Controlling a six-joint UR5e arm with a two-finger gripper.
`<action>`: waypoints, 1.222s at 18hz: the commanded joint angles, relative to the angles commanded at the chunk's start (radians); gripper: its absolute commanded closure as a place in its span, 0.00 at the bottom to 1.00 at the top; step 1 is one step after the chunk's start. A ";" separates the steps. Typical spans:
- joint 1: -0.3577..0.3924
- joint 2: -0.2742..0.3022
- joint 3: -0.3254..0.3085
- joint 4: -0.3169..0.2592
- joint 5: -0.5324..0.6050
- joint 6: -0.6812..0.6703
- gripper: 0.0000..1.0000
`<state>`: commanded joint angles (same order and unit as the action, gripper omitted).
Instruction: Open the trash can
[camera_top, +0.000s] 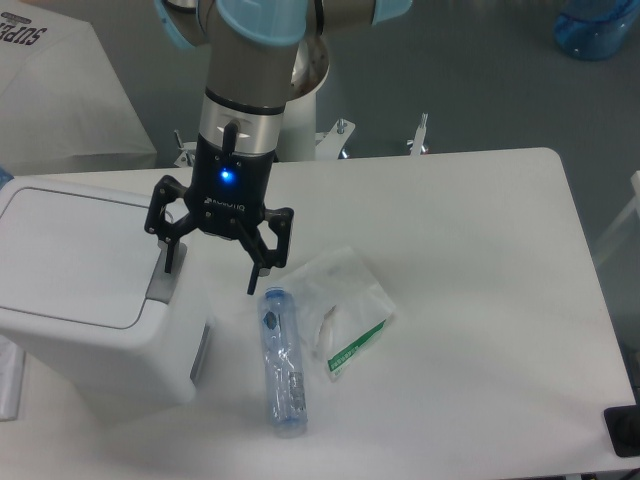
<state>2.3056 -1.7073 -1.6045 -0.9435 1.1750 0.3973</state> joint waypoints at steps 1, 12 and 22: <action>0.000 -0.005 0.000 0.006 0.000 0.002 0.00; 0.000 -0.015 0.011 0.012 0.000 -0.008 0.00; 0.115 -0.113 0.124 0.014 0.012 0.015 0.00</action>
<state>2.4204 -1.8206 -1.4805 -0.9296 1.1873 0.4126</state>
